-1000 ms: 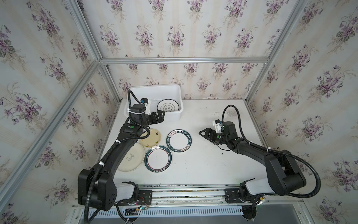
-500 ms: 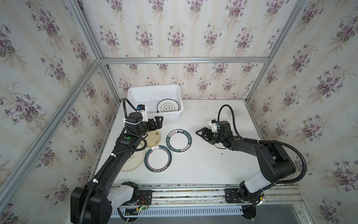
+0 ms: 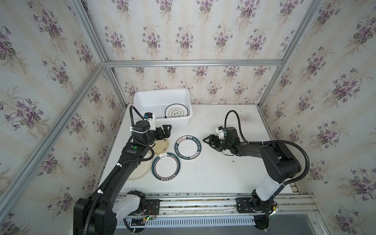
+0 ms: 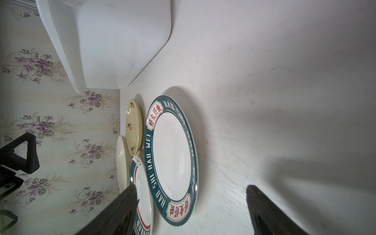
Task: Place the plates into the plastic bin on the countertop
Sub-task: Pick up the plate from the center of the table.
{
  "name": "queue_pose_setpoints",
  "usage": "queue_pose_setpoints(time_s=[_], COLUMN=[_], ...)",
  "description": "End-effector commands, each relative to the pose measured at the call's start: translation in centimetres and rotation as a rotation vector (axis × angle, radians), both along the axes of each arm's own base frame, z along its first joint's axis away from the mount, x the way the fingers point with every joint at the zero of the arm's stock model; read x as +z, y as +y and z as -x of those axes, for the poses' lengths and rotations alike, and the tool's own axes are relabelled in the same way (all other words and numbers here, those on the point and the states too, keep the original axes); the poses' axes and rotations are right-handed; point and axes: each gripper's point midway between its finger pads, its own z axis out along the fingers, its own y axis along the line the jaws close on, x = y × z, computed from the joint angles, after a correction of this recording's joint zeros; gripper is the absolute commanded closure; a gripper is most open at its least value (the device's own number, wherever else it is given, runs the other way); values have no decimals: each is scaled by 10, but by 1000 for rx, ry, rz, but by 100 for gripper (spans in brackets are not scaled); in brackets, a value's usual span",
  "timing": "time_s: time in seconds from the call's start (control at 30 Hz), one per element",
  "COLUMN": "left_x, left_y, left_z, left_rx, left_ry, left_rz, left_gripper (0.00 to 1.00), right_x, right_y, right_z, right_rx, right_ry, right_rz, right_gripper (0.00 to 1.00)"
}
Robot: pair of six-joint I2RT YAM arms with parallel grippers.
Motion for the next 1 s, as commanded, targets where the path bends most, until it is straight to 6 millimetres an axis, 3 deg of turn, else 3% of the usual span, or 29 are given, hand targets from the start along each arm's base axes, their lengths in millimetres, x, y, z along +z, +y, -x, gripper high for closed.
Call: queue_pose_setpoints(time_s=[0.0,0.6,0.97], left_x=[7,2,-5], left_y=[-3,-7,-7], left_z=[-3,-4,-8], left_rx=[-11,-26,-28], left_ry=[-32,-31,-18], left_rz=[19,24,16], left_gripper=[0,0,0], right_x=[6,-20,-30], right_y=[8,29,41], right_z=[-8,-12,-6], right_rx=[9,8,34], right_ry=[-37,12,34], right_rz=[-15,-34,-4], right_gripper=[17,45,54])
